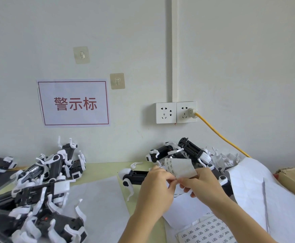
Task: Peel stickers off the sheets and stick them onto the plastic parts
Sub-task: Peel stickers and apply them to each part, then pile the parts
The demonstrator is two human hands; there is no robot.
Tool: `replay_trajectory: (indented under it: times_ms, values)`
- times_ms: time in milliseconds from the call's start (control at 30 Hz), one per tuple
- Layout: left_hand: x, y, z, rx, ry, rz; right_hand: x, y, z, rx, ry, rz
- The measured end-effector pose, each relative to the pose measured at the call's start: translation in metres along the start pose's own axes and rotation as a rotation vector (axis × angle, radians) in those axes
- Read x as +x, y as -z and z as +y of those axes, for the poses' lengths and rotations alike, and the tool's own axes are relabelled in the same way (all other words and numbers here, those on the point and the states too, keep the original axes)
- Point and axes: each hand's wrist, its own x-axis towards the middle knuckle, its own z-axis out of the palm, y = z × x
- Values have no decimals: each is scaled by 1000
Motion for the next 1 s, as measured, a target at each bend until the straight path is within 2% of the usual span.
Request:
replay_trajectory:
  times_ms: [567, 1000]
  values:
    - [-1, -1, 0, 1, 14, 17, -1, 0, -1, -26, 6, -14]
    - [-1, 0, -1, -144, 57, 63, -3, 6, -4, -6, 9, -16]
